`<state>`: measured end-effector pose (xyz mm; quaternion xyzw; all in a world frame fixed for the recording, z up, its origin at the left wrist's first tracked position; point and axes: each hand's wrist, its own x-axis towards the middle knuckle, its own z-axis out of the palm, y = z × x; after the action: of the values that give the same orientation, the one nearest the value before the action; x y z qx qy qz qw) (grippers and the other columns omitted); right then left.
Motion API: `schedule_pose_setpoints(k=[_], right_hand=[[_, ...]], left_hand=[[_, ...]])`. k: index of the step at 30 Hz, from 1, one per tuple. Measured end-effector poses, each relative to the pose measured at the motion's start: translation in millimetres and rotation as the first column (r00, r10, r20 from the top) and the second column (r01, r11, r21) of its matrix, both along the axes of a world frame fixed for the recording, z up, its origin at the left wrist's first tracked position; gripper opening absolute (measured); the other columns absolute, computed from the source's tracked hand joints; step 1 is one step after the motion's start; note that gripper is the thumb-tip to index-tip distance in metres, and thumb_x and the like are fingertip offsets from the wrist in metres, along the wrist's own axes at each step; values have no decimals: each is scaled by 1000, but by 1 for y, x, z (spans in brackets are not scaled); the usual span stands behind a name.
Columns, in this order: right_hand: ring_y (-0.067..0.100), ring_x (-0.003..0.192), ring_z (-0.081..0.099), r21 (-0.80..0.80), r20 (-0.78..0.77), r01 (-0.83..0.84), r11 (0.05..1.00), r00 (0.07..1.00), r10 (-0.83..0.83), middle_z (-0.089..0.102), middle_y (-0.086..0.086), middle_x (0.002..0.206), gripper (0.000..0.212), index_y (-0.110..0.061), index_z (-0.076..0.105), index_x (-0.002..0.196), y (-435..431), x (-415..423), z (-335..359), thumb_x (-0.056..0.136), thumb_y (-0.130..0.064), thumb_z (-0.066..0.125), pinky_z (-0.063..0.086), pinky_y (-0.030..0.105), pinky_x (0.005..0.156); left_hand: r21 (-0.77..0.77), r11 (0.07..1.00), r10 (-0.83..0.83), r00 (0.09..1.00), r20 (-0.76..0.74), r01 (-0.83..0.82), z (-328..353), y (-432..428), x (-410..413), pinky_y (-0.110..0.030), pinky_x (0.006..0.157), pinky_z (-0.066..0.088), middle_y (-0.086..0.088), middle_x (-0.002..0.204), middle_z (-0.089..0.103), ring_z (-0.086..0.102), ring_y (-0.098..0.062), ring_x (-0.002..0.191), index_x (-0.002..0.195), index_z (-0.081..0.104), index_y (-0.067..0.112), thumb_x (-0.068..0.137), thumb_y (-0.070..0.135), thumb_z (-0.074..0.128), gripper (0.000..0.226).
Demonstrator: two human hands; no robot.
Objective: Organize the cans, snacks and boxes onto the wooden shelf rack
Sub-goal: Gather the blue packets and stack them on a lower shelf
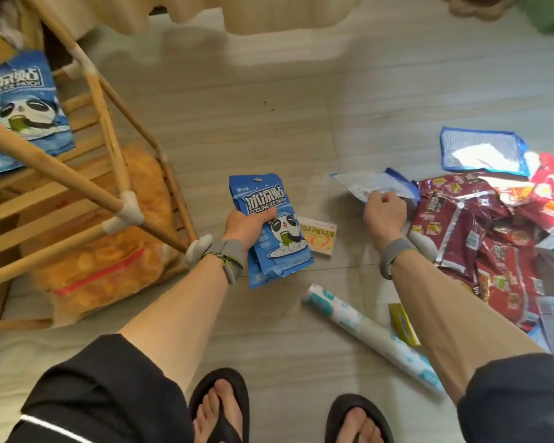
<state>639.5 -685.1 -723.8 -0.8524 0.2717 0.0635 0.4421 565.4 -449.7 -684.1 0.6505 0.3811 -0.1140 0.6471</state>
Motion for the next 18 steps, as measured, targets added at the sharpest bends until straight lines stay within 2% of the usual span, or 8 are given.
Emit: schedule_pose_setpoints(k=[2, 3, 6, 8, 12, 15, 17, 18], right_hand=[[20, 83, 45, -46, 168, -117, 992, 978, 123, 51, 7, 90, 26, -14, 50, 71, 12, -9, 23, 94, -25, 46, 29, 25, 73], [17, 84, 41, -67, 250, -205, 977, 944, 215, 50, 7, 91, 24, -17, 44, 68, 18, -20, 39, 91, -25, 46, 27, 22, 74], [6, 81, 37, -143, 374, -379, 914, 834, 405, 54, 12, 99, 18, -15, 45, 76, 34, -48, 79, 93, -14, 51, 27, 19, 73], [11, 84, 45, -221, 435, -474, 852, 734, 521, 57, 12, 106, 15, -11, 52, 80, 45, -67, 100, 94, -9, 55, 35, 25, 74], [32, 95, 59, -454, 552, -614, 646, 375, 745, 63, 18, 119, 11, -3, 62, 86, 67, -128, 171, 93, -10, 59, 48, 37, 76], [38, 95, 60, -497, 531, -672, 549, 264, 805, 59, 18, 123, 15, -6, 62, 92, 78, -164, 197, 96, -18, 54, 52, 45, 74], [34, 108, 59, -454, 551, -694, 559, 274, 788, 59, 14, 129, 19, -8, 65, 96, 82, -174, 208, 97, -23, 53, 50, 49, 88], [29, 118, 57, -433, 564, -704, 563, 276, 778, 61, 11, 131, 21, -9, 66, 96, 83, -183, 219, 98, -25, 52, 46, 50, 98]], left_hand=[[42, 999, 9, 1000, 1, -9, 13, 1, -2, -47, 89, 57, -12, 111, 72, 70, -33, 96, 107, 68, 11, 87, 19, 76, 23], [53, 999, 5, 1000, 5, -6, 25, 2, -7, -48, 90, 56, -12, 112, 72, 70, -33, 97, 107, 67, 11, 88, 20, 75, 22], [108, 994, 6, 999, 36, -10, 54, 3, -19, -49, 93, 55, -11, 110, 70, 68, -34, 100, 96, 65, 16, 90, 22, 71, 11], [119, 993, 3, 999, 42, -8, 72, 2, -26, -49, 93, 54, -11, 104, 69, 67, -33, 99, 88, 61, 17, 92, 26, 68, 12], [99, 995, -8, 996, 85, 0, 138, 3, -61, -40, 81, 53, -13, 96, 64, 64, -31, 84, 96, 56, 6, 87, 36, 62, 31], [91, 996, -31, 991, 127, 19, 143, 17, -69, -56, 95, 52, -21, 111, 68, 66, -40, 101, 99, 64, 7, 67, 54, 59, 57], [7, 1000, -13, 982, 187, 12, 117, 34, -56, -59, 96, 50, -17, 108, 72, 67, -39, 101, 101, 71, 9, 54, 66, 62, 75], [-16, 1000, -22, 981, 191, 25, 132, 33, -67, -57, 95, 51, -14, 106, 73, 68, -37, 99, 100, 75, 13, 52, 70, 61, 76]])
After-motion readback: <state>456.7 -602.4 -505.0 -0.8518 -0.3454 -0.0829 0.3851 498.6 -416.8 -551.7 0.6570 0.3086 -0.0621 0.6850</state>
